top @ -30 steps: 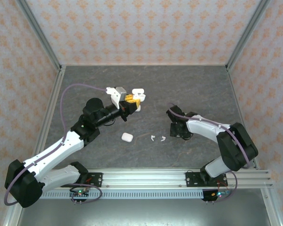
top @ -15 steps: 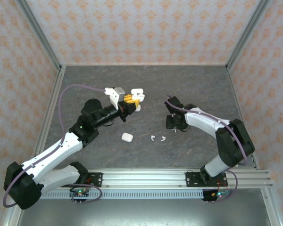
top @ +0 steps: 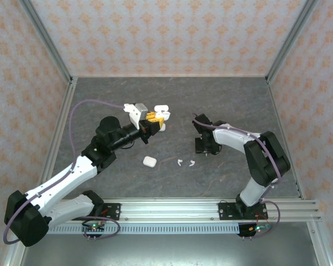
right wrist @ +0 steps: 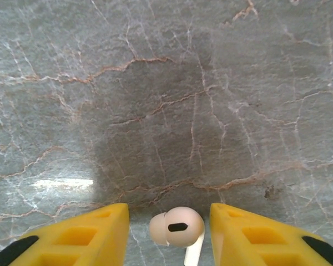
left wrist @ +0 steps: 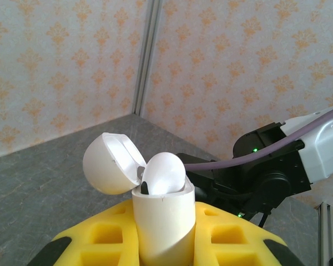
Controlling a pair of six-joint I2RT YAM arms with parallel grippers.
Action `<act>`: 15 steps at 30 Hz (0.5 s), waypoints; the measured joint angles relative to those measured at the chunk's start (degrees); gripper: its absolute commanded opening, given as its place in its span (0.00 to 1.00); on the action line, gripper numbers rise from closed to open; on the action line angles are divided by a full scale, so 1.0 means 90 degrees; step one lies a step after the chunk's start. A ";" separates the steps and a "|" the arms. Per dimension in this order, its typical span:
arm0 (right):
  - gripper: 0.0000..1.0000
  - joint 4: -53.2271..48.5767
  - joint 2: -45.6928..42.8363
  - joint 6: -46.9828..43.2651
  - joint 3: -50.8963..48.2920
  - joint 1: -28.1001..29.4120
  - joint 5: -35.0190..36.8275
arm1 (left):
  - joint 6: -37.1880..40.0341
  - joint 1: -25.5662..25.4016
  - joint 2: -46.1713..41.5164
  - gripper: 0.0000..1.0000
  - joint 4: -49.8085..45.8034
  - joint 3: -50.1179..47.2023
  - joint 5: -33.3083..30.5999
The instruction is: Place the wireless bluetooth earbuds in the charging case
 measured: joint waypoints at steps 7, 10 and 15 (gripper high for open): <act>0.28 0.0046 0.0039 -0.0049 0.0000 0.0000 -0.0075 | 0.0000 0.0000 0.0000 0.00 0.0000 0.0000 0.0000; 0.26 0.0058 0.0039 -0.0070 0.0000 0.0000 -0.0104 | 0.0000 0.0000 0.0000 0.00 0.0000 0.0000 0.0000; 0.26 0.0092 -0.0022 -0.0134 -0.0005 0.0000 -0.0124 | -0.0002 0.0000 0.0000 0.00 0.0000 0.0000 0.0000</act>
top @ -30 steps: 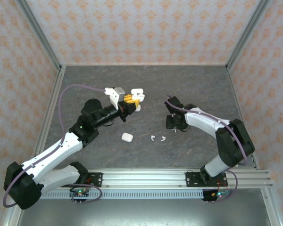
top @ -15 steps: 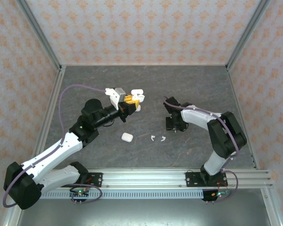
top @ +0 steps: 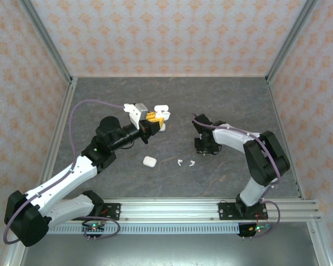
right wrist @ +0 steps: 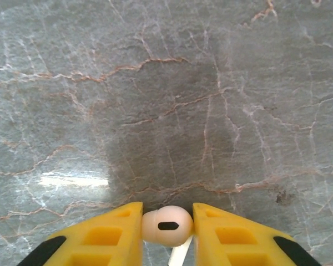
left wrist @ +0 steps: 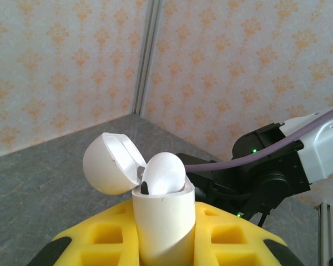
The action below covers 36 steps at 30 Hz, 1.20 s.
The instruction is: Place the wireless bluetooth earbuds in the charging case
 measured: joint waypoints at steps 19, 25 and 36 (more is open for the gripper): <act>0.26 0.2072 -0.3713 0.0323 0.0058 0.0265 -0.0675 | -0.0937 -0.0049 0.0930 0.00 0.1287 -0.0019 0.0000; 0.26 0.3155 -0.4010 0.0607 0.0078 0.0573 -0.0916 | -0.1178 -0.0136 0.1214 0.00 0.1579 -0.0017 0.0000; 0.26 0.3820 -0.3864 0.0719 0.0318 0.0872 -0.1052 | -0.1343 -0.0177 0.1406 0.00 0.1853 0.0012 -0.0005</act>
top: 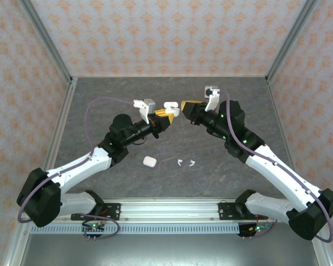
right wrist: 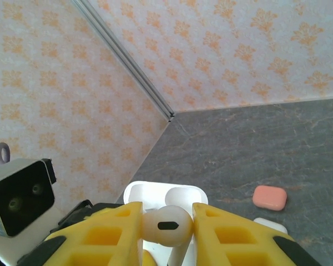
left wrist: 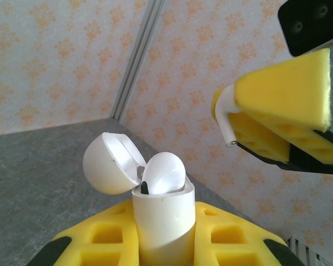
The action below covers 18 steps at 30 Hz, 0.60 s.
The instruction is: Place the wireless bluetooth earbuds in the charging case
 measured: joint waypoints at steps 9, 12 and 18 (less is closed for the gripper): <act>0.26 0.0012 0.0393 -0.0046 0.0172 0.0012 -0.0107 | 0.0005 -0.0102 0.0022 0.00 0.0022 0.0090 0.0066; 0.26 0.0005 0.0440 -0.0051 0.0172 0.0022 -0.0165 | 0.0005 -0.0112 0.0022 0.00 0.0022 0.0090 0.0063; 0.26 -0.0158 0.0440 -0.0143 0.0172 0.0024 -0.0170 | 0.0005 -0.0112 0.0022 0.00 0.0022 0.0090 0.0063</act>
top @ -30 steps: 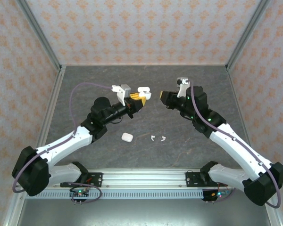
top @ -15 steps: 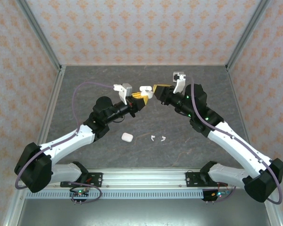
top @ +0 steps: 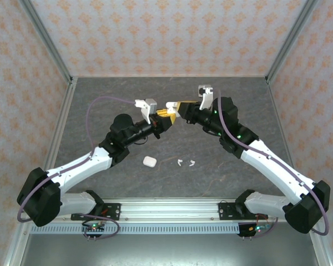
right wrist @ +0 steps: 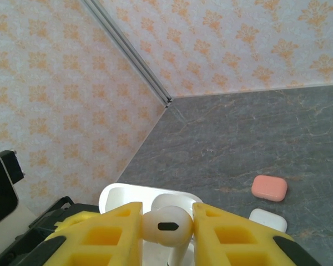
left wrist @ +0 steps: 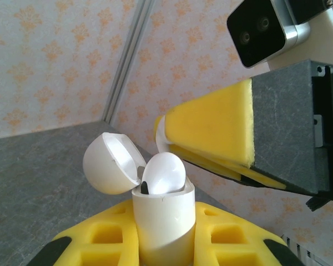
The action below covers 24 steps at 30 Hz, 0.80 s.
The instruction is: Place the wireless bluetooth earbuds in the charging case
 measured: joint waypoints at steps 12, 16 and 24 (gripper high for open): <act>0.28 -0.0311 0.0000 -0.0124 0.0005 0.0017 -0.0153 | 0.0002 -0.0015 0.0000 0.00 -0.0007 0.0000 0.0024; 0.30 -0.0379 0.0049 -0.0117 0.0075 0.0015 -0.0206 | 0.0002 -0.0012 0.0012 0.00 -0.0007 0.0000 0.0024; 0.39 -0.0631 0.0117 -0.0066 0.0308 0.0010 -0.0335 | 0.0005 -0.0012 0.0019 0.00 -0.0007 0.0000 0.0022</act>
